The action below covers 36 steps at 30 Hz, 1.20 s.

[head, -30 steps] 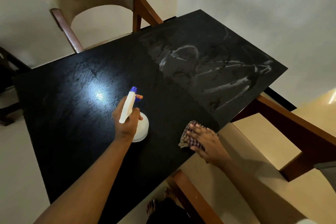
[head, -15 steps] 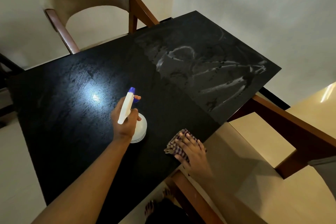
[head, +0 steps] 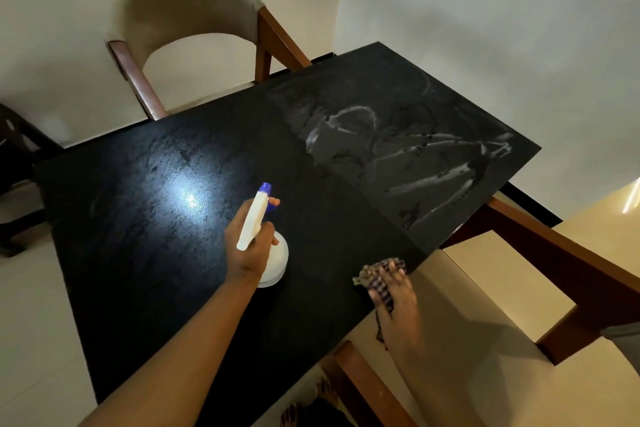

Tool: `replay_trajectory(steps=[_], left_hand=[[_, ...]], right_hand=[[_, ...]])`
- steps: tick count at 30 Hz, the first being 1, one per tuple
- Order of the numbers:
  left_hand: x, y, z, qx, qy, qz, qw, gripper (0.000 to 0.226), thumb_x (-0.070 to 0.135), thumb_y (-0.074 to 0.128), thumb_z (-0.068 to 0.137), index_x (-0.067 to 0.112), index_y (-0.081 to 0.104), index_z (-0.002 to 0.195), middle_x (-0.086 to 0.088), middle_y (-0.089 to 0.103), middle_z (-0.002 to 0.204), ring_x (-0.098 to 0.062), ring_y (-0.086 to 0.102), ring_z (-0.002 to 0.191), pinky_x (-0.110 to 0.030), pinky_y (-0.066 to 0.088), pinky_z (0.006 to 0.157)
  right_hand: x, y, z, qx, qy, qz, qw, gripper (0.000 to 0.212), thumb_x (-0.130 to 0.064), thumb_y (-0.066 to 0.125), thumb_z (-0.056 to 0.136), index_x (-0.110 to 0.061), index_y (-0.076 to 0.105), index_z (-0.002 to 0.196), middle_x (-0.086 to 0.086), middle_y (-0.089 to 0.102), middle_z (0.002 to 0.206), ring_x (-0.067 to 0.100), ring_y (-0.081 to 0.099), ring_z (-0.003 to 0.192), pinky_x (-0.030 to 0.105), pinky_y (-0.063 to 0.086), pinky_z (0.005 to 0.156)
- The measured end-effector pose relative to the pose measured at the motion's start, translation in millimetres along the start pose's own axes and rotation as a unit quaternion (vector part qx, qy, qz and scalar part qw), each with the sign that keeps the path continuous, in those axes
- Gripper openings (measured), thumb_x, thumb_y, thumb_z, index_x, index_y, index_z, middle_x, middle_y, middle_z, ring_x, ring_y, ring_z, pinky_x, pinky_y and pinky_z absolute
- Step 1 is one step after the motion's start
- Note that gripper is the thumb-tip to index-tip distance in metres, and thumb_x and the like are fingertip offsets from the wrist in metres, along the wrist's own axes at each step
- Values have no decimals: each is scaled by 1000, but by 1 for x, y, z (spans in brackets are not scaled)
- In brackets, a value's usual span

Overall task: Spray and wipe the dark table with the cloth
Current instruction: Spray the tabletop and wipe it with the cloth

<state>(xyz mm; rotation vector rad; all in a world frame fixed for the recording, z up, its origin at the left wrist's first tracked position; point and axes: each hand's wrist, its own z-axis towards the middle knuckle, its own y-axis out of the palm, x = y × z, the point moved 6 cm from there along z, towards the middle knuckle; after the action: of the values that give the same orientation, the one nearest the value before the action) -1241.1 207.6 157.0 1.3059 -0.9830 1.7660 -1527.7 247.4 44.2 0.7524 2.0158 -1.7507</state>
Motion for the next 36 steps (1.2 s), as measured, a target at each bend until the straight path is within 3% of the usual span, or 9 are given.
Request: replay_trajectory(steps=[3, 8, 11, 15, 20, 26, 31, 34, 36], left_hand=[[1, -2, 6, -2, -6, -13, 1000, 40, 3, 44, 75, 25, 65, 100, 2, 70, 99, -21, 61, 62, -14, 49, 54], [-8, -8, 43, 34, -47, -21, 998, 38, -5, 47, 84, 8, 62, 117, 3, 69, 101, -15, 60, 59, -20, 50, 52], [-5, -9, 83, 52, -28, -9, 998, 38, 4, 49, 80, 8, 61, 116, 8, 68, 100, -12, 61, 57, -22, 51, 54], [-9, -8, 150, 95, -28, -5, 995, 31, -4, 51, 89, 8, 59, 116, 8, 66, 104, -6, 64, 65, -12, 51, 60], [-18, 1, 232, 117, 5, -14, 993, 40, -6, 54, 89, 32, 58, 102, 22, 69, 95, 0, 64, 75, -14, 53, 63], [-42, 8, 286, 148, 33, -24, 988, 51, -8, 53, 89, 42, 53, 104, 12, 66, 101, -4, 64, 73, -13, 52, 59], [-63, 9, 304, 143, 55, -24, 988, 46, 6, 53, 81, 47, 52, 103, 12, 70, 93, -8, 63, 60, -12, 51, 57], [-76, 10, 308, 134, 33, 3, 990, 41, 14, 55, 80, 34, 48, 116, -15, 64, 93, -7, 65, 65, -6, 48, 58], [-79, 11, 308, 137, 21, 5, 990, 47, 18, 54, 79, 21, 49, 125, -23, 61, 90, -8, 65, 66, -6, 48, 58]], right_hand=[[-9, -15, -1, -23, 62, 78, 995, 51, -35, 52, 96, -24, 38, 144, 0, 39, 149, 17, 34, 137, 40, 27, 114], [-57, -47, 47, -20, 56, 153, 986, 51, -39, 51, 95, -25, 41, 143, -3, 47, 144, 16, 43, 131, 34, 31, 110], [-105, -45, 111, -31, 7, 181, 983, 49, -35, 56, 94, -23, 45, 141, -3, 51, 139, 12, 45, 127, 27, 31, 106], [-175, -17, 218, -40, -84, 167, 982, 46, -29, 59, 93, -16, 50, 137, 2, 52, 138, 14, 45, 128, 28, 32, 109], [-281, 37, 355, -42, -229, 70, 970, 42, -28, 58, 94, -11, 52, 133, 7, 53, 136, 21, 43, 129, 31, 30, 109], [-355, 121, 454, -70, -266, -49, 960, 50, -32, 54, 96, -14, 42, 141, 8, 37, 149, 23, 28, 140, 39, 23, 114], [-369, 170, 487, -56, -299, -139, 942, 53, -41, 48, 96, -17, 39, 143, 6, 33, 153, 23, 24, 143, 41, 17, 117], [-379, 182, 498, -77, -306, -170, 934, 56, -48, 40, 97, -21, 34, 146, 4, 23, 157, 25, 15, 146, 48, 11, 118], [-383, 183, 502, -88, -298, -198, 930, 58, -51, 36, 97, -22, 30, 148, 2, 16, 159, 26, 9, 147, 52, 7, 116]])
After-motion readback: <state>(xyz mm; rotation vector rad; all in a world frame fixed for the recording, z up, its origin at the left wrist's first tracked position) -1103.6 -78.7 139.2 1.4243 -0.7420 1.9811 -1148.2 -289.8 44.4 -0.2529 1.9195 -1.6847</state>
